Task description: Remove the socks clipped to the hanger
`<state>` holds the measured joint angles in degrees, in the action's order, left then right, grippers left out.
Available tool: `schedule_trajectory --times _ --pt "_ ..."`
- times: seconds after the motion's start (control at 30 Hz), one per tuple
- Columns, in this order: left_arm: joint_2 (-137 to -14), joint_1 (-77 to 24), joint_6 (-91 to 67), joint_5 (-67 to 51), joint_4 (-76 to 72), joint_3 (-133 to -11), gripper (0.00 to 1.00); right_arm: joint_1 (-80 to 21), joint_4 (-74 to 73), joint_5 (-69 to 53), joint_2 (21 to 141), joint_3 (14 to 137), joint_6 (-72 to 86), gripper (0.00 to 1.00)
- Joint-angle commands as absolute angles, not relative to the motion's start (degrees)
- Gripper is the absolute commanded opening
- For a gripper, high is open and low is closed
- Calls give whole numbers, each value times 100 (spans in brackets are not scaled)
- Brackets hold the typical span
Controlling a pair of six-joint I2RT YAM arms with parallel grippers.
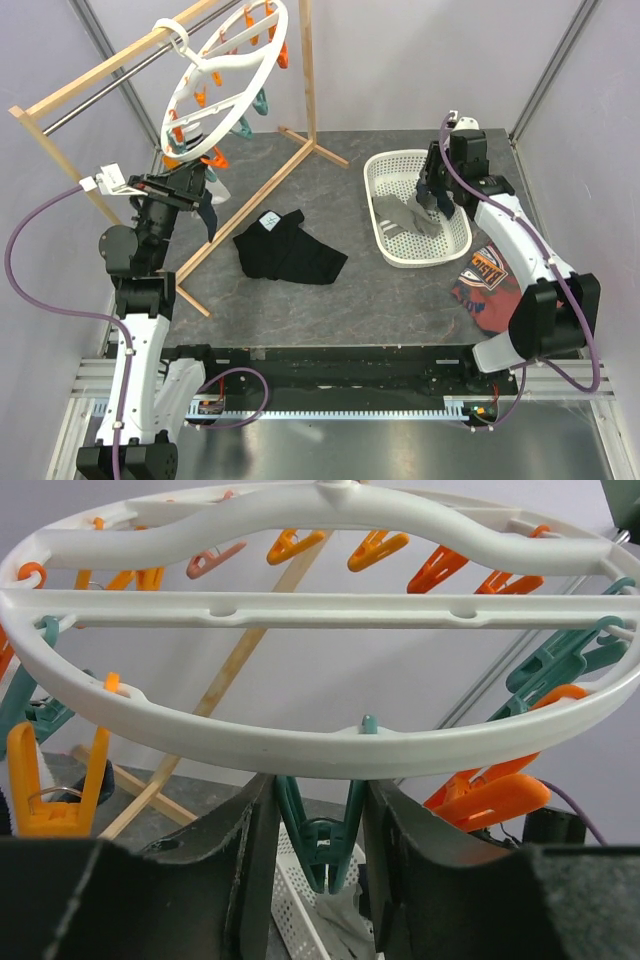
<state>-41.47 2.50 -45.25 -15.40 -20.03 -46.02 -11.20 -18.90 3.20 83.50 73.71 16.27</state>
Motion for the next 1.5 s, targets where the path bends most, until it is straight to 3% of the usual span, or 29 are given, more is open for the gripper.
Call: schedule_trajectory --times 0.0,0.13,0.3,0.4,0.53,0.7,0.83,1.1,1.47 --pt "-4069 255 -4131 -1854 -1741 -4808 44 -1081 -2232 651 8543 7496 1362 50" --pt "-4008 255 -4052 -1986 -1661 -4834 45 -1107 -2127 186 8359 7567 1389 58" --pt "-3938 255 -3920 -1986 -1425 -4913 46 -1353 -1523 -1131 7841 7254 1371 59" --pt "-3876 255 -3832 -1969 -1310 -4922 47 -1853 1103 -1668 7279 6220 1695 63" --pt "-3823 246 -3814 -1986 -1274 -4922 47 -2923 3295 -1372 7294 5388 1838 69" --pt "-3850 246 -3858 -1986 -1292 -4974 47 -3980 3471 -556 8374 6221 1556 75" --pt "-3928 237 -3929 -1960 -1371 -4975 48 -4911 3269 1174 9121 6960 1345 76" --pt "-3964 229 -4043 -1872 -1503 -4939 48 -5948 4622 1011 10800 7979 872 78" --pt "-4087 185 -3894 -1881 -1415 -5053 48 -6521 3983 1836 12603 10105 404 79"
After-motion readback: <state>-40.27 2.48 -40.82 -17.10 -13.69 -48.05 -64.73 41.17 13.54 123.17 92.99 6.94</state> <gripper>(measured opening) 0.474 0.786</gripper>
